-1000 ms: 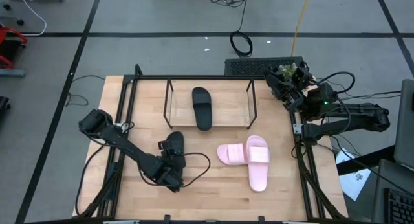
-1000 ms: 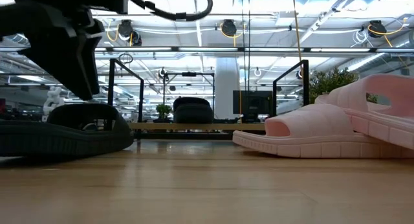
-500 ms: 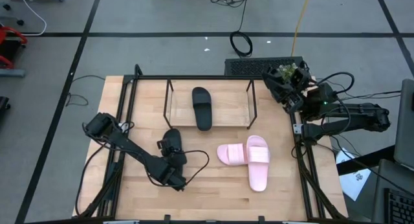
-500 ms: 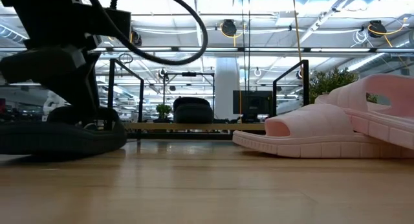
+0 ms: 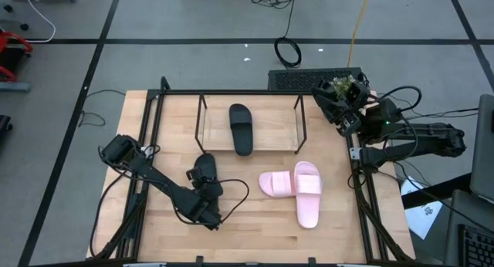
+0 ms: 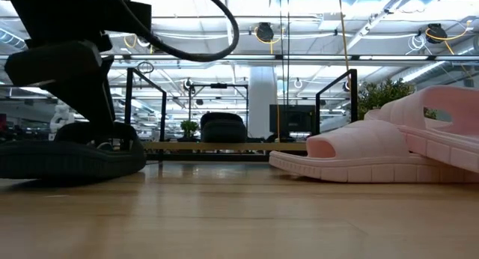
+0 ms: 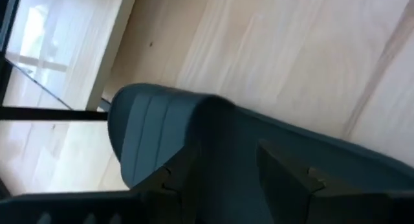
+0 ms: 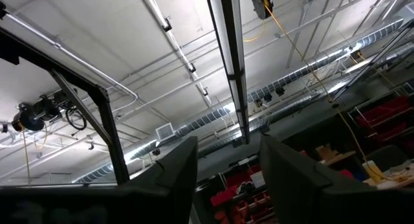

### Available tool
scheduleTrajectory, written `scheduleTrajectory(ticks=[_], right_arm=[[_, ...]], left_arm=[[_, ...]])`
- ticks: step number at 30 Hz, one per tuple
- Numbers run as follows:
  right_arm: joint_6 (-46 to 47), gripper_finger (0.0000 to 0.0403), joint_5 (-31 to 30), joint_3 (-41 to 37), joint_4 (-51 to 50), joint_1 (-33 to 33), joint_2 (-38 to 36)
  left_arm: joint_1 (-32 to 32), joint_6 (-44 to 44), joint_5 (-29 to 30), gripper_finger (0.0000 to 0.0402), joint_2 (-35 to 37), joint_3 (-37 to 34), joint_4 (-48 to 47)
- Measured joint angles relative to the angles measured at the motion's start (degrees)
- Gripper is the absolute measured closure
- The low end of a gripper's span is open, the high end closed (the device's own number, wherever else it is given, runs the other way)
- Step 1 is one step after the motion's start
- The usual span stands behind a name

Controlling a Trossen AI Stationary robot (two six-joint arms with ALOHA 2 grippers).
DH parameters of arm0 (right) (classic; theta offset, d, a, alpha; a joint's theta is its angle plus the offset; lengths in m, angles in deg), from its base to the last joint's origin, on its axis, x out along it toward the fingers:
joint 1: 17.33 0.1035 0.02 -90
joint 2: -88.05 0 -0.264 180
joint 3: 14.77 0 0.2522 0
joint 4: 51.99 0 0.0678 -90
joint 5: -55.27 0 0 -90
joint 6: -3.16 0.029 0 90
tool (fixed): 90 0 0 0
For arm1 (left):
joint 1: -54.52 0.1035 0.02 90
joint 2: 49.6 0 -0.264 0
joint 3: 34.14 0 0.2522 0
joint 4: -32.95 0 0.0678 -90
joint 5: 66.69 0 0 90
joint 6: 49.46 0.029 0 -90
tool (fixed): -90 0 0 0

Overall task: Pick and place slides into the shelf
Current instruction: Put the black slide on the shelf

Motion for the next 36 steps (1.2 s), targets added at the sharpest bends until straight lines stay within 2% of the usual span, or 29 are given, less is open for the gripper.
scheduleTrajectory(ticks=[11,33,36], right_arm=[[0.01,0.0245,0.02,0.0,-1.68,0.0,0.0],[0.0,0.0245,1.54,0.0,-2.12,0.0,0.0],[0.02,0.0245,1.55,0.0,-2.21,0.04,0.0]], left_arm=[[0.04,-0.43,3.09,0.0257,0.0,0.0,-2.7],[2.59,-0.56,4.05,0.0257,0.0,-5.44,2.03],[2.85,-0.56,5.07,0.027,0.0,-5.44,2.05]])
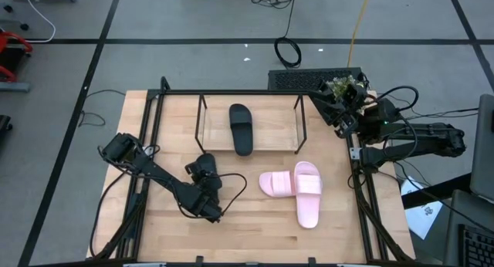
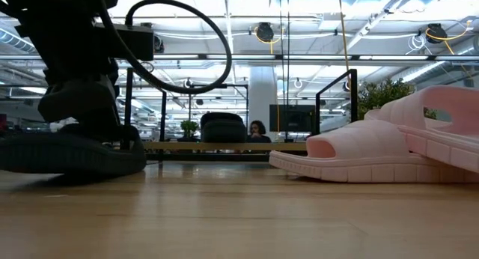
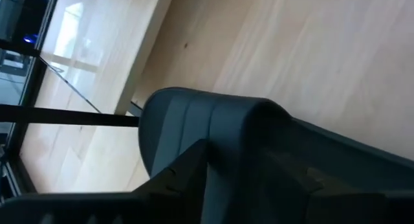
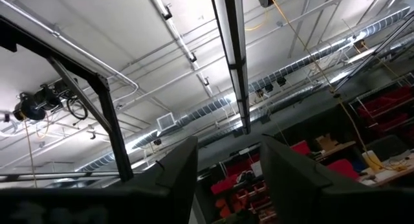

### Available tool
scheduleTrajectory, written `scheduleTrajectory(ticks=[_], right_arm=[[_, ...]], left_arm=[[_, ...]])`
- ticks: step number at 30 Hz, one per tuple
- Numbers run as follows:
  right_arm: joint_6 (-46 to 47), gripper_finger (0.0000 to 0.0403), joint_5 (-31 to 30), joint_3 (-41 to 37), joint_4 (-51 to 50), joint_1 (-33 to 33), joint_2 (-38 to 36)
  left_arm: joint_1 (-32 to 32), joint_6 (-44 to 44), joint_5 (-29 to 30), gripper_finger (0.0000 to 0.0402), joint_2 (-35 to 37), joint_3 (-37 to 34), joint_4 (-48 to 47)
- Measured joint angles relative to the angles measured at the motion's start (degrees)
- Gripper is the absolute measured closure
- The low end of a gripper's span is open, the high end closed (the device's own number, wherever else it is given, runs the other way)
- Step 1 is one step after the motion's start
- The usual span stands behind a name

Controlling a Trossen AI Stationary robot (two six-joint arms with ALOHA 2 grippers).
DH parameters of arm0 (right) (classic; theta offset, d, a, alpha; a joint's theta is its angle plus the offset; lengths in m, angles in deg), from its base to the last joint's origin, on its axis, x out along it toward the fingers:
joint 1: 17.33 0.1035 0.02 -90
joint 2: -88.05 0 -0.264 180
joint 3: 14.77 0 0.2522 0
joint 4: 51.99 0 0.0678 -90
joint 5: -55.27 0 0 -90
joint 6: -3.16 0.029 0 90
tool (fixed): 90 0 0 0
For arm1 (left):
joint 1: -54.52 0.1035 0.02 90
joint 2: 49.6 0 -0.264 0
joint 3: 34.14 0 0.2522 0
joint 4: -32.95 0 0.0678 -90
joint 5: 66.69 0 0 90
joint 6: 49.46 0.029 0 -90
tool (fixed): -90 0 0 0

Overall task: Pick and place slides into the shelf
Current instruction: Put the black slide on the shelf

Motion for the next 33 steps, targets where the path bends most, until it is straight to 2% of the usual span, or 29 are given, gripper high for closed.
scheduleTrajectory(ticks=[3,6,7,14,25,33], right_arm=[[0.0,0.0245,0.0,0.0,-0.31,0.0,0.0],[0.0,0.0245,0.0,0.0,-0.33,0.0,0.02],[0.0,0.0245,0.0,0.0,-0.33,0.0,0.02],[0.0,0.0245,0.0,0.0,-0.33,0.0,0.02],[0.52,0.0245,0.0,0.0,-0.33,0.03,0.02],[2.32,0.0245,-0.02,0.0,-0.17,0.2,0.02]], left_arm=[[0.38,0.23,0.19,0.0316,0.0,0.0,0.15],[0.41,0.23,-0.21,0.038,0.0,0.0,1.15],[0.4,0.14,-0.56,0.0388,0.0,0.0,1.84],[-1.4,-0.64,-3.86,0.0399,-0.01,4.05,3.53],[-2.53,1.94,-4.44,0.0401,-0.11,18.76,-8.83],[-2.1,3.46,1.92,0.0401,-0.11,34.41,-22.02]])
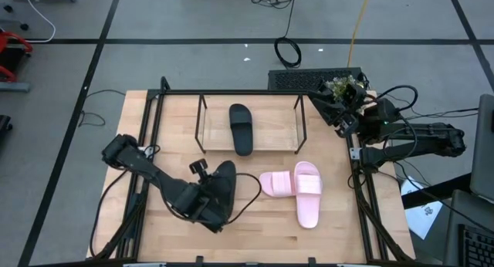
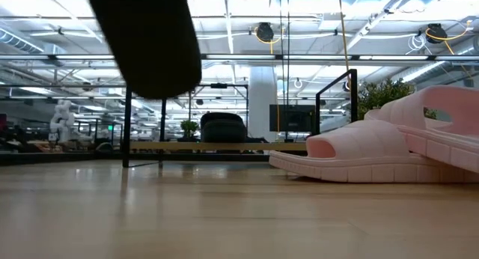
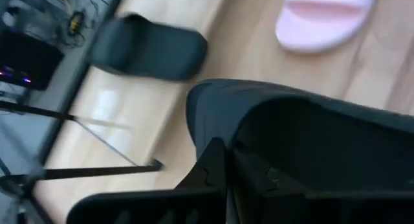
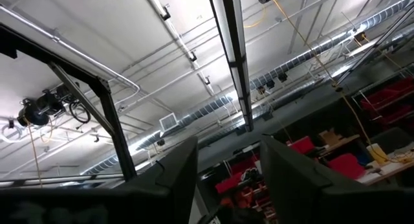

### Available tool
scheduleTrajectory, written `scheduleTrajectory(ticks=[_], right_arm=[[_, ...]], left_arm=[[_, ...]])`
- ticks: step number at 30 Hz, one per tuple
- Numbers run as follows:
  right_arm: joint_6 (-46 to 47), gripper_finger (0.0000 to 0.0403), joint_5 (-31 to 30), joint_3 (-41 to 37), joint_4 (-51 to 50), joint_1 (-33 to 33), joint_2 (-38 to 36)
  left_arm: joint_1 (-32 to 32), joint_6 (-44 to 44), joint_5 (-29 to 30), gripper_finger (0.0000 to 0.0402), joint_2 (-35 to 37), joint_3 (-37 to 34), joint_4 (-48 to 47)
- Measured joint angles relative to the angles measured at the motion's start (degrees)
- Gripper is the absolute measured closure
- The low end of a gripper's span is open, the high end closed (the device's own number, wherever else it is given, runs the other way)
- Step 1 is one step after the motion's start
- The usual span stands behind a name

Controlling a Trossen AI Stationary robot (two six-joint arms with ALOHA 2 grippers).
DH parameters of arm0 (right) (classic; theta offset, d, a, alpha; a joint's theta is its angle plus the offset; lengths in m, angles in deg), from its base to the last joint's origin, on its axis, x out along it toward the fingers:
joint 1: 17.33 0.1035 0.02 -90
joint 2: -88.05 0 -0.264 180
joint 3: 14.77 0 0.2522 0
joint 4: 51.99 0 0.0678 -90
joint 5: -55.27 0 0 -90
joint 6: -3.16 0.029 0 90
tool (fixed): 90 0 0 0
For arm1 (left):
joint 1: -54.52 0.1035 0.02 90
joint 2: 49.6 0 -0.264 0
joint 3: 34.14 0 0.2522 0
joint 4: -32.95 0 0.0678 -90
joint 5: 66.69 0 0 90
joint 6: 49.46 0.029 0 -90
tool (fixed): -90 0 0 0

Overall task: Pick and place slides into the shelf
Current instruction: Put the black slide on the shelf

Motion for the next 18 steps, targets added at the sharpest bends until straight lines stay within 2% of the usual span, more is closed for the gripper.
scheduleTrajectory(ticks=[5,7,18], right_arm=[[1.08,0.0245,0.02,0.0,0.87,0.07,0.0],[1.12,0.0245,0.01,0.0,1.25,0.07,0.0],[1.16,0.0245,0.0,0.0,3.46,0.09,0.0]], left_arm=[[2.15,3.2,4.72,0.0401,0.03,8.06,-6.84],[4.06,7.75,6.74,0.0401,0.13,9.2,-6.59],[20.49,30.37,14.58,0.0401,0.02,8.08,-6.74]])
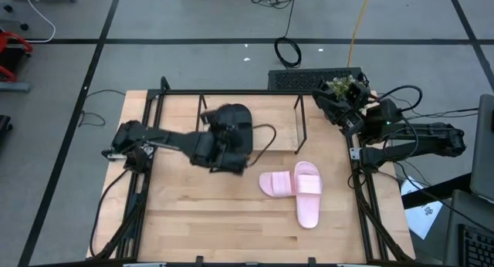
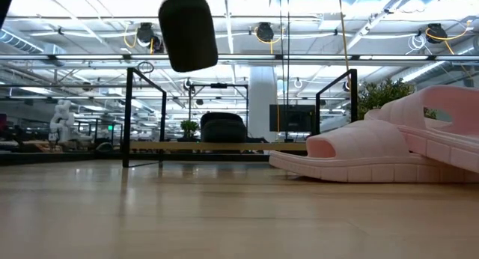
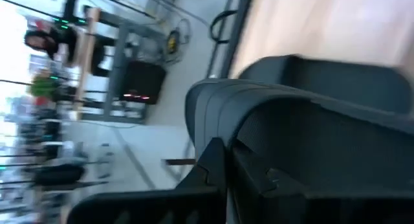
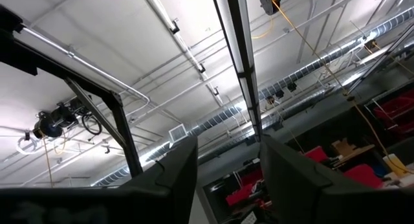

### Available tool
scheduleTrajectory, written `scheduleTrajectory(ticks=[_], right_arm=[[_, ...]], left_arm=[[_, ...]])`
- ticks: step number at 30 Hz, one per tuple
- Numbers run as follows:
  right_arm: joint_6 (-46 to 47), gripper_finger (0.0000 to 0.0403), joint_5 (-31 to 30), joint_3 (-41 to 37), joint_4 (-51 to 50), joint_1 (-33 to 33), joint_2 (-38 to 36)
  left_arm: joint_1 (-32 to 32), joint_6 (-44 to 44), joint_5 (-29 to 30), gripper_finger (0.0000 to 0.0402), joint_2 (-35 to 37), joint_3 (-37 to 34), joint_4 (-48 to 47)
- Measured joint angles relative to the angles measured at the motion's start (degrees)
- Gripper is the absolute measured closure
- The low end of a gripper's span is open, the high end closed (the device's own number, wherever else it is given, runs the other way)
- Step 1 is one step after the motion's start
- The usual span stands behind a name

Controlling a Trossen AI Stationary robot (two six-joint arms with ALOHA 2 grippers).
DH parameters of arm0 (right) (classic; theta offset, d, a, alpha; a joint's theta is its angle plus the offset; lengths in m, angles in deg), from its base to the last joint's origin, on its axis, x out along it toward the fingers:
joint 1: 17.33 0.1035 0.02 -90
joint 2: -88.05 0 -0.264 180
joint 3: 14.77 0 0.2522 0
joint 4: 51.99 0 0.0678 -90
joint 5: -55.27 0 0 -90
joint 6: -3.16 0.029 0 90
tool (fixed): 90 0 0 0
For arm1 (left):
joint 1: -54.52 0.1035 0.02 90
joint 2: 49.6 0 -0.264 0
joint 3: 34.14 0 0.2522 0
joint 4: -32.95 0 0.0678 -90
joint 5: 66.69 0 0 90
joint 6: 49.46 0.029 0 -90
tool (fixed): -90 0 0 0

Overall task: Pick and place slides into the shelf
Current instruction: Put the black slide on the shelf

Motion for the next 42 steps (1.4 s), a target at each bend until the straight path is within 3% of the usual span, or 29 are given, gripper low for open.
scheduleTrajectory(ticks=[4,12,25,42], right_arm=[[0.02,0.0245,0.0,0.0,0.31,0.0,-0.09],[0.02,0.0245,-0.07,0.0,0.27,-0.04,-0.17],[-0.58,0.0245,-0.24,0.0,1.18,-0.04,-0.15],[-3.26,0.0245,-0.26,0.0,1.35,-0.04,-0.11]], left_arm=[[2.93,5.91,1.72,0.0402,0.07,-2.87,0.05],[4.63,6.41,2.25,0.0402,1.58,-14.38,2.84],[7.9,19.77,1.27,0.0402,12.8,-33.8,24.81],[15.53,39.49,-3.13,0.0402,12.76,-42.39,43.75]])
